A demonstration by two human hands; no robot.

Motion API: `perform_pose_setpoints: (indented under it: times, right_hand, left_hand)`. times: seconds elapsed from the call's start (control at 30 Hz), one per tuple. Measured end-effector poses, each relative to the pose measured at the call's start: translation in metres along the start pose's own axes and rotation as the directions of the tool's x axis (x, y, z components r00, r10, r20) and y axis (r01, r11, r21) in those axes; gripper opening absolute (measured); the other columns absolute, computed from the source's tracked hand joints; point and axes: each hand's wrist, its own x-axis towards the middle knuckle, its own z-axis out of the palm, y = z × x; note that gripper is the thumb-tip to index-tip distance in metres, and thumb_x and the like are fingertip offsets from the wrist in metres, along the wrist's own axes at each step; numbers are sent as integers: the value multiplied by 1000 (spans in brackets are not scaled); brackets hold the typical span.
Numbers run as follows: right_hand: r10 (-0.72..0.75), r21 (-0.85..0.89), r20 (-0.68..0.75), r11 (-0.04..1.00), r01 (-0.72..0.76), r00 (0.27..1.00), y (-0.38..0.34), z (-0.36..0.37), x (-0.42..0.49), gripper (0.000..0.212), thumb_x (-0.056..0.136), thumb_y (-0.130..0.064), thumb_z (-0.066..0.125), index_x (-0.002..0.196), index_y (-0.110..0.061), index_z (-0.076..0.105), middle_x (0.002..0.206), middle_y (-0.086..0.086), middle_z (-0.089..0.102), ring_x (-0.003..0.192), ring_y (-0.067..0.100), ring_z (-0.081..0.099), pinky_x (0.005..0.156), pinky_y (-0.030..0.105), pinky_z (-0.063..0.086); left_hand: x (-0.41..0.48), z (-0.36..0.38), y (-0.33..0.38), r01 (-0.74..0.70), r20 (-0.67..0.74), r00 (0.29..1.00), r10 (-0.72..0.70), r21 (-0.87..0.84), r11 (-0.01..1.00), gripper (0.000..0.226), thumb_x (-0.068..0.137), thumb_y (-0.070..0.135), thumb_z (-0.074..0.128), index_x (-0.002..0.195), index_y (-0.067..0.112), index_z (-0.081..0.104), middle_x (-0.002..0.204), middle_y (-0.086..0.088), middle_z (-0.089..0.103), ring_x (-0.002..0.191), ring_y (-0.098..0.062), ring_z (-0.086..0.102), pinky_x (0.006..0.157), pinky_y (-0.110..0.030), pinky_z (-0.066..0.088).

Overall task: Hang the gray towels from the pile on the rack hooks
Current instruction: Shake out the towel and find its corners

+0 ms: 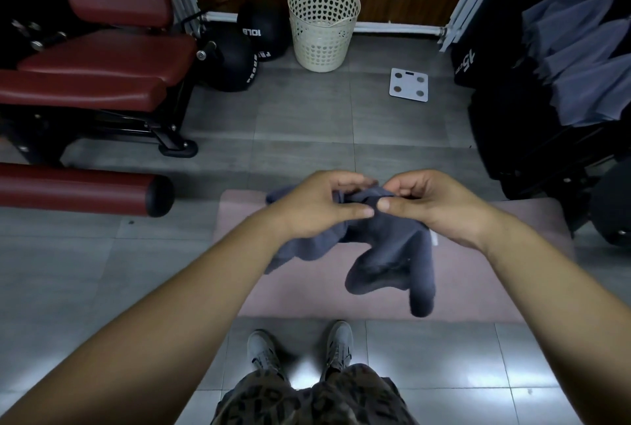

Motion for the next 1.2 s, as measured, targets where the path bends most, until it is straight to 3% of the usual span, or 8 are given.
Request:
perform_pose_setpoints:
  times: [0.07,0.23,0.47,0.67,0.8,0.9,1.07,1.2]
  right_hand:
    - [34,20,5,999,-35,999,-3,-3,-1,18,83,-16,73,94,-2,71,81,3,72,75,10,65,69,18,51]
    - [211,-205,23,958,-202,977,17,-25,-17,19,88,-26,74,78,-11,66,71,-3,60,68,7,53,64,20,42]
    - [139,-216,-175,960,-176,975,39,-27,-24,26,99,-26,58,82,-6,56,67,-2,50,64,11,43,60,27,36]
    - [97,52,-191,995,-89,977,27,2,-14,24,92,-41,67,100,-18,64,68,11,59,62,24,50,59,35,39]
    - [134,389,-201,920,-47,970,22,17,-5,27,74,-34,76,92,-14,70,71,8,66,54,13,60,48,24,49]
    - [119,572,-53,817,-68,991,22,17,-9,28,68,-19,78,94,-9,75,94,19,74,82,27,75,71,30,61]
    - [35,318,-1,947,-33,999,12,25,-15,38,78,18,67,108,-5,70,99,17,76,90,24,74,79,31,60]
    - [15,137,-139,991,4,990,7,30,-13,17,86,7,68,93,-8,71,80,12,77,77,23,75,69,31,62]
  left_hand:
    - [0,-3,3,-30,-49,998,27,-54,998,8,89,10,73,94,4,71,84,5,69,80,-2,63,77,-17,49]
    - [-8,-29,-16,10,-250,964,-87,-291,957,12,89,8,71,78,11,68,73,0,69,69,-9,64,68,-20,51]
    - [-11,-29,-35,108,-317,913,-255,-416,903,15,86,11,75,97,4,67,84,-9,69,77,-18,65,77,-31,52]
    - [-9,10,-17,133,-197,967,-160,-145,981,65,80,27,83,137,32,54,134,16,55,119,3,52,89,-2,38]
    - [-9,16,-6,126,-290,939,-185,-211,969,28,84,24,78,106,25,61,107,9,63,97,-2,58,81,-11,41]
    - [-12,16,-4,75,-303,919,-252,-491,868,17,73,16,67,88,18,59,77,4,59,75,-9,54,72,-19,43]
    - [-21,26,-9,-51,-283,939,-196,-675,736,7,93,3,63,90,7,69,81,-5,69,81,-17,65,78,-29,54]
    - [-26,33,-11,-57,-318,905,-284,-750,659,15,83,11,72,95,2,73,84,-9,73,76,-17,69,66,-26,54]
